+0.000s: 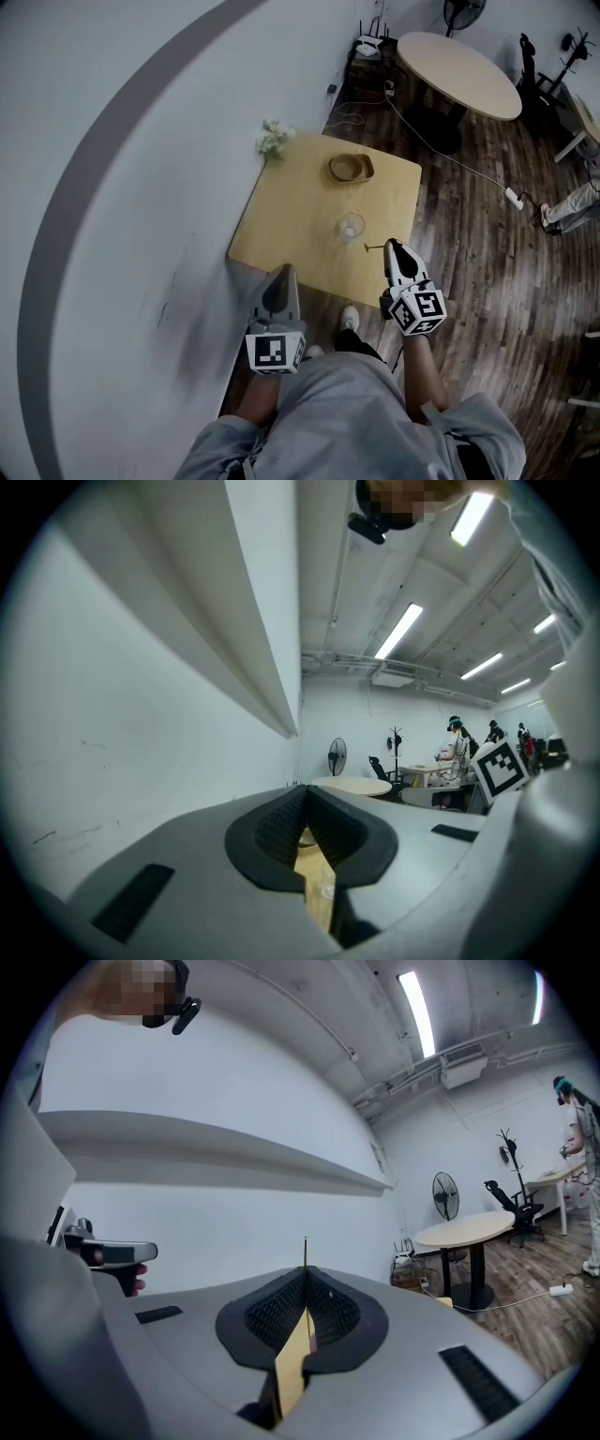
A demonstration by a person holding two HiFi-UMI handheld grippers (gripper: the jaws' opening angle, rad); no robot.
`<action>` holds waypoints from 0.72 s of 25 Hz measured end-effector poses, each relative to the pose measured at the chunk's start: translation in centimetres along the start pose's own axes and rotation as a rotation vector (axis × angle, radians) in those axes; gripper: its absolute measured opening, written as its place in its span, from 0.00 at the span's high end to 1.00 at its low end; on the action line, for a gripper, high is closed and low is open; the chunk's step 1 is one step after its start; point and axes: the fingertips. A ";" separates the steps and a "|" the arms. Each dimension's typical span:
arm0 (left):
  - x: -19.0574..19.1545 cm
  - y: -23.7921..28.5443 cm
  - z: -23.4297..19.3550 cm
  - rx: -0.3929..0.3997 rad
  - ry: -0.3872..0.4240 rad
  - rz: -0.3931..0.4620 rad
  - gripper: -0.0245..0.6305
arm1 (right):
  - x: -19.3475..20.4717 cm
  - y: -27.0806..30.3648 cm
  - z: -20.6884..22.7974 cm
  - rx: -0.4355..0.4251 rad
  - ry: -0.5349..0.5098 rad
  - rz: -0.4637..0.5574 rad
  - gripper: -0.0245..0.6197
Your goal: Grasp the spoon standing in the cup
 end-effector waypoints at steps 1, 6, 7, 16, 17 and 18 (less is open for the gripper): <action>0.0 -0.4 0.4 0.013 0.006 0.001 0.96 | -0.1 -0.9 -0.2 0.007 0.002 0.010 0.96; 0.7 -2.1 2.2 0.071 0.015 0.001 0.96 | 0.1 -5.1 -1.3 0.042 0.009 0.043 0.96; 0.9 -2.4 2.5 0.084 0.015 0.000 0.96 | 0.1 -5.9 -1.6 0.049 0.009 0.049 0.96; 2.3 -3.8 6.4 0.186 0.027 -0.009 0.96 | -0.4 -13.0 -2.9 0.099 -0.001 0.107 0.96; 2.3 -3.9 6.7 0.186 0.027 -0.006 0.96 | -0.5 -13.5 -3.0 0.097 -0.002 0.114 0.96; 2.3 -4.0 7.0 0.183 0.027 -0.003 0.96 | -0.7 -14.0 -2.9 0.091 -0.004 0.122 0.96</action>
Point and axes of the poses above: the fingertips, and each gripper's own axes: y forward along the fingers, z to its right, x out of its underside, and after that the axes turned 14 degrees about -z, right-handed
